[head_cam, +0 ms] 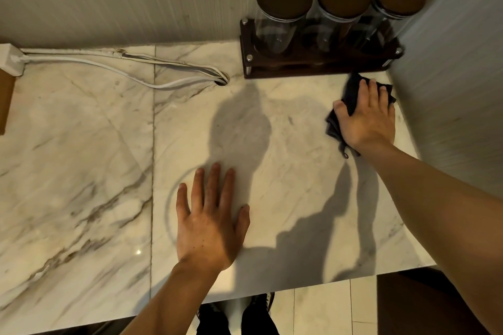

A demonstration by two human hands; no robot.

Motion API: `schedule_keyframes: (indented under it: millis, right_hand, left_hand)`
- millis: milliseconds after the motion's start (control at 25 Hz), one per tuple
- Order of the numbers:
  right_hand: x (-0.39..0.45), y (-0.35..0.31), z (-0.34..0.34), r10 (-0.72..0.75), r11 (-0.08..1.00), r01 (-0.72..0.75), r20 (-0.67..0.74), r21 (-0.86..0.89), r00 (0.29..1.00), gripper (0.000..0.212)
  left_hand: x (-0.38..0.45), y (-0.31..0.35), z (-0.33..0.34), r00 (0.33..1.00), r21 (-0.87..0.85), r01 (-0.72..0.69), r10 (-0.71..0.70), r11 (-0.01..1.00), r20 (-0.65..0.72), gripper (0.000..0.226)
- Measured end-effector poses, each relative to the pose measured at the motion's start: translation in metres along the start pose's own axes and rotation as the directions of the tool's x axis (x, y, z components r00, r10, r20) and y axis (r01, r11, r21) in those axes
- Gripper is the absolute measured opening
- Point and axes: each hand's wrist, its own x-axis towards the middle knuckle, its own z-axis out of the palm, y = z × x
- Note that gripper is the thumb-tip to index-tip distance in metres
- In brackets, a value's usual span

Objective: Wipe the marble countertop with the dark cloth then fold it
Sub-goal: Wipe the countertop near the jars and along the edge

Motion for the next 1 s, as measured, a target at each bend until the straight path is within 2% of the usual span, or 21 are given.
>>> schedule_keyframes:
  millis: [520, 760, 1000]
  right_hand:
    - [-0.073, 0.041, 0.006, 0.097, 0.995, -0.098, -0.027, -0.02, 0.995, 0.076]
    - [-0.107, 0.059, 0.011, 0.093, 0.995, -0.094, -0.034, -0.019, 0.995, 0.076]
    - [-0.14, 0.073, 0.012, 0.098, 0.995, -0.099, -0.04, -0.023, 0.994, 0.074]
  left_hand:
    - [0.001, 0.0, 0.0, 1.0, 0.025, 0.025, -0.025, 0.999, 0.017, 0.068]
    - [0.0, 0.0, -0.001, 0.999, 0.002, 0.032, -0.032, 0.999, 0.036, 0.07]
    - [-0.002, -0.001, 0.001, 1.0, -0.034, 0.0, 0.0, 0.999, -0.002, 0.069]
